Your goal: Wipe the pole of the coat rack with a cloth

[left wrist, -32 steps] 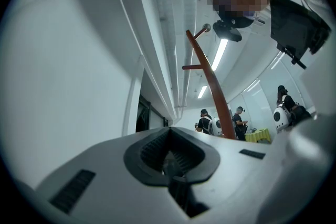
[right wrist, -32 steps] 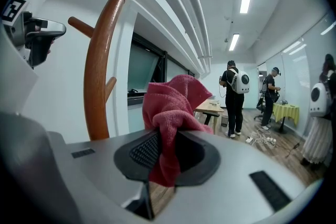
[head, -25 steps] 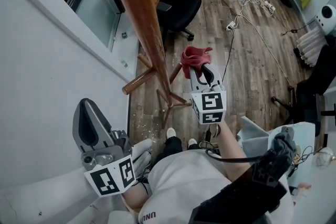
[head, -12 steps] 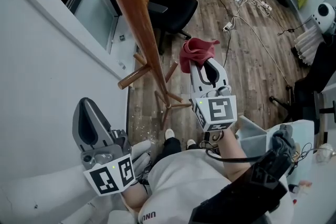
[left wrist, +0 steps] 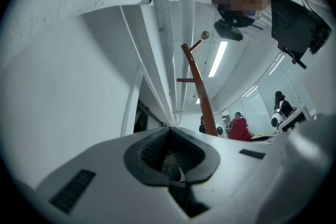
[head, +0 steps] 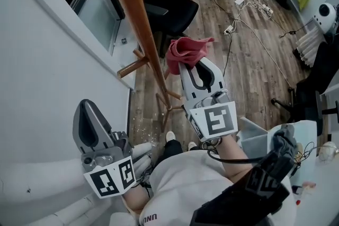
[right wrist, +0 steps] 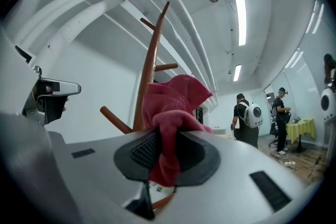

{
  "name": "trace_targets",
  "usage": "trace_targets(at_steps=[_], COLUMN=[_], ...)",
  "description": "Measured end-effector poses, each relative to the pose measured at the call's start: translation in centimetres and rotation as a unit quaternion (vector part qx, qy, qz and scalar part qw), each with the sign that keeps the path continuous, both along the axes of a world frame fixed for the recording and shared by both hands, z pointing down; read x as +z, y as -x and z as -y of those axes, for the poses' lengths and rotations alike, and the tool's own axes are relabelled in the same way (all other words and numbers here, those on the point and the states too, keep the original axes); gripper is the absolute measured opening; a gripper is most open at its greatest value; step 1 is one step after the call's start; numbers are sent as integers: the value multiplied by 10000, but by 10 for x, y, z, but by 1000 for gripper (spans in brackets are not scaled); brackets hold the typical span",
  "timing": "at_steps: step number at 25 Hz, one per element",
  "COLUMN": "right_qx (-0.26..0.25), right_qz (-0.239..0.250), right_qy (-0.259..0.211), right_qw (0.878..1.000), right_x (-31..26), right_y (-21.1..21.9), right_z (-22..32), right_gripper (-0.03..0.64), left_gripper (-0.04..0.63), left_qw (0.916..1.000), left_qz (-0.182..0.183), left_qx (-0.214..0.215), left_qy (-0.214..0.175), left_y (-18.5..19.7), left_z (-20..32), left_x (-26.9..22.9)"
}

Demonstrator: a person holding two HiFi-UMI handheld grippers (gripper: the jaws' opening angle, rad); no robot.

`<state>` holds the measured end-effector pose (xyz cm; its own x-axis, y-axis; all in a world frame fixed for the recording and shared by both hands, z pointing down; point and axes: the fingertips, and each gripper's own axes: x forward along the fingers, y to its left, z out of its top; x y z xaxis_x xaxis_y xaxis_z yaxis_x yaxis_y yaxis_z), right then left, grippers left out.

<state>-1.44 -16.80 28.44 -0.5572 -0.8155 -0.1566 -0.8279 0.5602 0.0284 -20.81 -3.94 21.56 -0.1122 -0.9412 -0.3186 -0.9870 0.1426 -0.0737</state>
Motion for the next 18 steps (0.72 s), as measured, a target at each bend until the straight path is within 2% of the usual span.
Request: trace_targets(at_steps=[7, 12, 18], right_qx=[-410, -640, -632], right_qz=[-13, 258, 32], right_qy=[-266, -704, -744], right_qw=[9988, 9951, 9952], right_x=[-15, -37, -32], right_y=[23, 41, 53], right_z=[-18, -25, -22], right_gripper=[74, 74, 74], left_gripper=[15, 15, 15], left_qw=[9999, 9998, 9998], left_qz=[1, -6, -10], left_qx=[-51, -110, -138], left_qy=[-91, -139, -120], left_y=[-6, -4, -1], left_z=[-13, -18, -19], left_x=[-1, -2, -1])
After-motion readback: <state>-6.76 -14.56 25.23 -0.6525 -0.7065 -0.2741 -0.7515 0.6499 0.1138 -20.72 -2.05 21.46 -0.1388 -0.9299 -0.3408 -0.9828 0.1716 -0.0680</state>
